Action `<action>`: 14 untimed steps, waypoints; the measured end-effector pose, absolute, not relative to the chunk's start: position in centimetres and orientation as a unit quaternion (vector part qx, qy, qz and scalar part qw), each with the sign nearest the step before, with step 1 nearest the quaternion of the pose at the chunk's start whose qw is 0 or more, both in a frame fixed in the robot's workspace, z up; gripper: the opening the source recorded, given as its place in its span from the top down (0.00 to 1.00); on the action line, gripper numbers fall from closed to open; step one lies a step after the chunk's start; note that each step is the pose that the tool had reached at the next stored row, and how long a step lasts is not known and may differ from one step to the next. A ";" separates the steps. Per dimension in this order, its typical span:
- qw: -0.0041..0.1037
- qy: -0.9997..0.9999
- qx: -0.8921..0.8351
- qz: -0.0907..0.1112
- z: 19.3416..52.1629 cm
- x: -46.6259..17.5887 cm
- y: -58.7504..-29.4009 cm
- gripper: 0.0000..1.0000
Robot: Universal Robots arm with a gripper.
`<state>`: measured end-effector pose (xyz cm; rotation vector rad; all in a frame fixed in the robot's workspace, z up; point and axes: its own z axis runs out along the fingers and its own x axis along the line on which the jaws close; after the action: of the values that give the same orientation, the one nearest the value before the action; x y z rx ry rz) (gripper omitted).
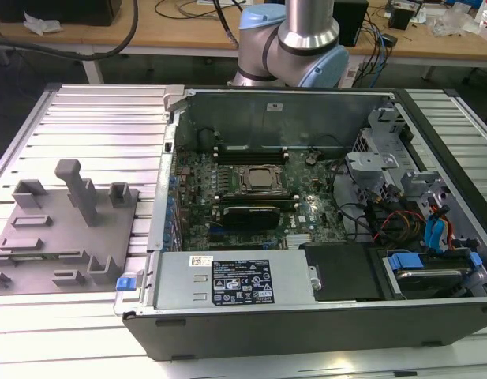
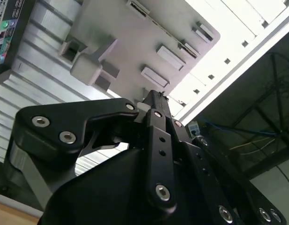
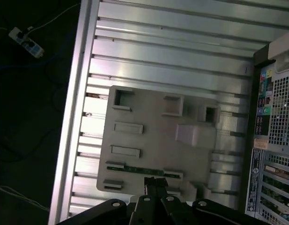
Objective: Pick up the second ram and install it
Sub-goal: 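Pick up the second ram and move it above second insertion slot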
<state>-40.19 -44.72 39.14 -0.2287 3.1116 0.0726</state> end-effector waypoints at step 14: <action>0.008 0.984 -0.177 0.024 39.1 -40.2 -44.7 0.89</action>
<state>-40.20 -44.72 39.14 -0.5527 3.0756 0.0756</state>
